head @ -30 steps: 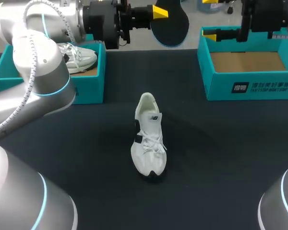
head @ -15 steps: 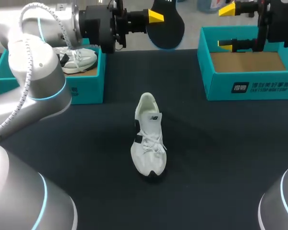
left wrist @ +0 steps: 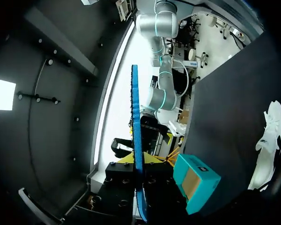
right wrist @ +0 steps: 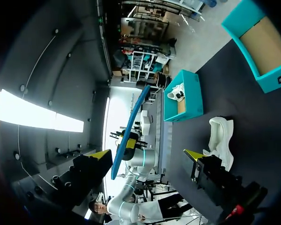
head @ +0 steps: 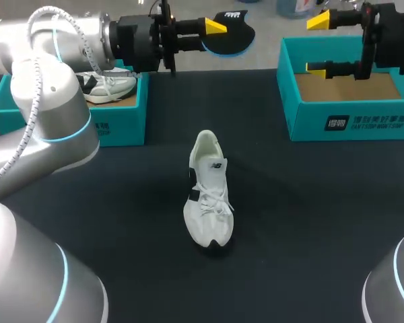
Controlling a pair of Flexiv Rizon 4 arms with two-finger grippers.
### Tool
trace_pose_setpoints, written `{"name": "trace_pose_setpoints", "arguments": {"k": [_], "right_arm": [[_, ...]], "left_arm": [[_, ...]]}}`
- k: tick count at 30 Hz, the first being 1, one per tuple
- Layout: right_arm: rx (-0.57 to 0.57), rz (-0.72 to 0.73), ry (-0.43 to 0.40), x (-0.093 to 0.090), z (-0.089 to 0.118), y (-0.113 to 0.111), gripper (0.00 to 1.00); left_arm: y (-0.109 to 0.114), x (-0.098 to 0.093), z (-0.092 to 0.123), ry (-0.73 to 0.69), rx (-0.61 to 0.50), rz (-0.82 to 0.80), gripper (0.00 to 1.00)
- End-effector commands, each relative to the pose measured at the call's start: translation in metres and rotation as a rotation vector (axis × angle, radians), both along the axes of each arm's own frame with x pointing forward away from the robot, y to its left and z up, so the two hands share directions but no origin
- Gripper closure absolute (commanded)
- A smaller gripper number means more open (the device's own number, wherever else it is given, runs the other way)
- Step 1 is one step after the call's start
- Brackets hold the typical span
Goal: Take the shoe out of the shoebox, open the shoe tongue, remove and reinsert the insole, then place the shoe into the shoebox
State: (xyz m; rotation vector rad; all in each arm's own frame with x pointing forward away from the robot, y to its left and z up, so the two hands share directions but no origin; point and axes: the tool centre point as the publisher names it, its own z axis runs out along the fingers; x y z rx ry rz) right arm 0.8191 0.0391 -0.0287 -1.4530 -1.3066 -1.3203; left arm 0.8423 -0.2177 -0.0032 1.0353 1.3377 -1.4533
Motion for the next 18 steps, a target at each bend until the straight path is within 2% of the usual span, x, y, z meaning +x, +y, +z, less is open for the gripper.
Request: {"name": "trace_pose_setpoints", "arguments": {"k": [1, 13, 16, 17, 18], "right_arm": [[-0.003, 0.0, 0.002, 0.0007, 0.0, 0.0008, 0.0], [-0.003, 0.0, 0.002, 0.0007, 0.0, 0.0008, 0.0], [-0.003, 0.0, 0.002, 0.0007, 0.0, 0.0008, 0.0], [-0.003, 0.0, 0.002, 0.0007, 0.0, 0.0008, 0.0], [-0.003, 0.0, 0.002, 0.0007, 0.0, 0.0008, 0.0]], "left_arm": [[-0.0013, 0.0079, 0.0028, 0.207, 0.042, -0.064, 1.0], [-0.0013, 0.0079, 0.0028, 0.207, 0.042, -0.064, 1.0], [-0.002, 0.011, 0.0057, 0.591, -0.023, -0.084, 1.0], [-0.0006, 0.0098, 0.0075, 0.661, -0.077, -0.104, 1.0], [-0.001, 0.0107, 0.0071, 0.802, -0.051, -0.078, 1.0]]}}
